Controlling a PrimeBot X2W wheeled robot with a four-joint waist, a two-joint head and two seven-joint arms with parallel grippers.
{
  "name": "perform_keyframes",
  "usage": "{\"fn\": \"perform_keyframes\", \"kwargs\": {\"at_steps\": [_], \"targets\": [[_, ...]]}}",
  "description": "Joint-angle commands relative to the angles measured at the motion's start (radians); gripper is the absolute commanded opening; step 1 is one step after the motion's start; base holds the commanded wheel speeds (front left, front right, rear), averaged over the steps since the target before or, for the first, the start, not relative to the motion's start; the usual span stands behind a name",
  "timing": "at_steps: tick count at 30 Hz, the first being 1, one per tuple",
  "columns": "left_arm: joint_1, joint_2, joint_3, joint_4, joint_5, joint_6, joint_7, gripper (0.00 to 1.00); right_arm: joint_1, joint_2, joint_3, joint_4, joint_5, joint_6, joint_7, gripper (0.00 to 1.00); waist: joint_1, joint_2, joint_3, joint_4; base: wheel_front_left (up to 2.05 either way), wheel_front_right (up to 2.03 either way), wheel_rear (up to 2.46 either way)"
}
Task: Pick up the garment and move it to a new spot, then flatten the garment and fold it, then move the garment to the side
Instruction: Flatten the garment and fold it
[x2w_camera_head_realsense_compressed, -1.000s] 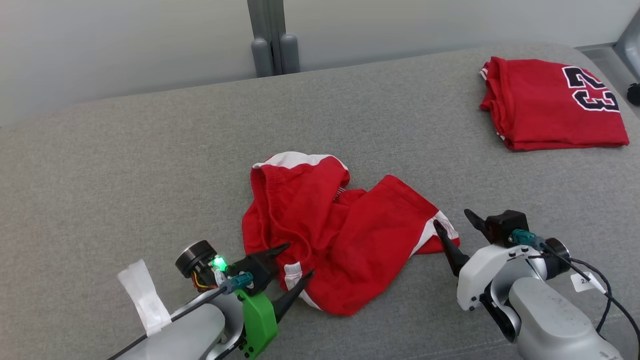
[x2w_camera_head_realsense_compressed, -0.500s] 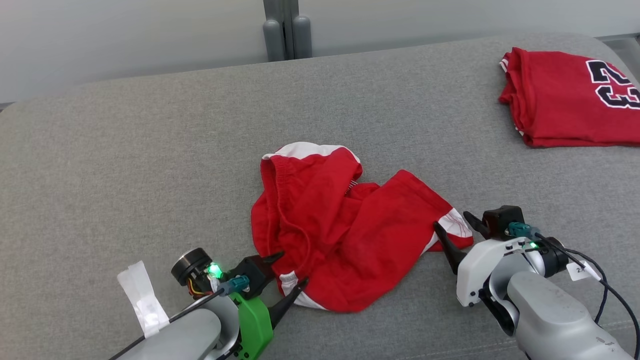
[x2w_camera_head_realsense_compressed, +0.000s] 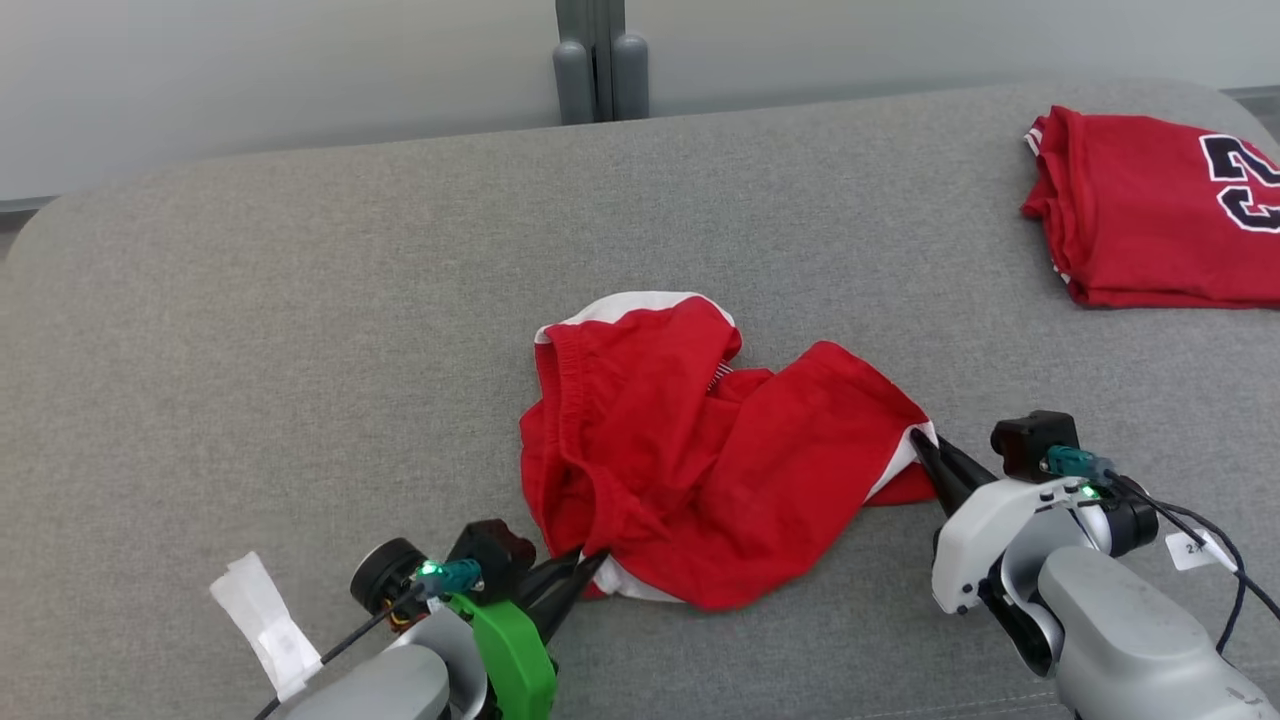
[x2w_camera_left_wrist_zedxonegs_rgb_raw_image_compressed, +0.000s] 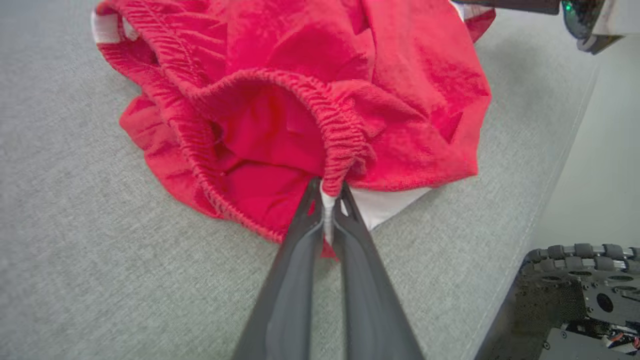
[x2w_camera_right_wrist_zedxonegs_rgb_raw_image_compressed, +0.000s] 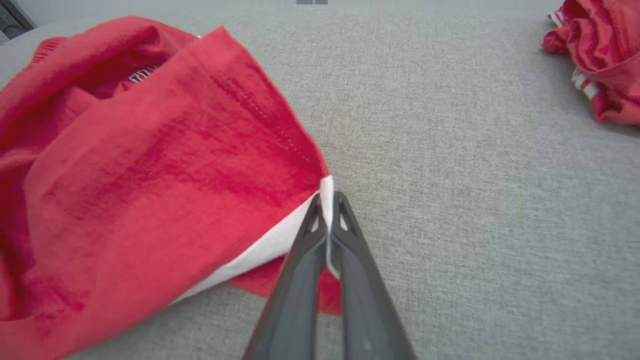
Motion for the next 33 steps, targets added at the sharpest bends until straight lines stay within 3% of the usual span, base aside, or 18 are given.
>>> {"fn": "perform_keyframes", "kwargs": {"at_steps": [1, 9, 14, 20, 26, 33], "targets": [[0.017, 0.005, 0.03, -0.02, -0.01, -0.001, -0.005, 0.0, 0.03, -0.012, -0.011, -0.027, -0.009, -0.002, -0.003, 0.0, 0.0, 0.0, -0.026, 0.009, 0.0, 0.0, 0.0], [0.04, 0.044, 0.208, -0.144, -0.054, -0.001, -0.005, 0.0, 0.087, -0.044, -0.054, -0.182, 0.017, -0.002, -0.003, 0.0, 0.0, 0.0, -0.094, 0.021, 0.0, 0.0, 0.0], [-0.064, 0.046, 0.259, -0.162, -0.122, -0.001, -0.003, 0.0, -0.001, -0.036, 0.023, -0.22, 0.1, -0.002, 0.042, 0.0, 0.0, 0.0, -0.092, 0.022, 0.0, 0.0, 0.0], [-0.274, 0.06, 0.288, -0.112, -0.227, -0.001, 0.05, 0.0, -0.155, 0.004, 0.083, -0.241, 0.238, -0.002, 0.145, 0.0, 0.0, 0.0, -0.016, -0.003, 0.0, 0.0, 0.0], [-0.5, 0.063, 0.305, -0.021, -0.304, -0.001, 0.089, 0.0, -0.353, 0.086, -0.006, -0.176, 0.479, -0.002, 0.257, 0.0, 0.0, 0.0, 0.088, -0.045, 0.0, 0.0, 0.0], [-0.771, 0.052, 0.315, 0.058, -0.365, -0.001, 0.104, 0.0, -0.646, 0.172, -0.191, -0.023, 0.713, -0.001, 0.332, 0.0, 0.0, 0.0, 0.178, -0.076, 0.0, 0.0, 0.0]]}}
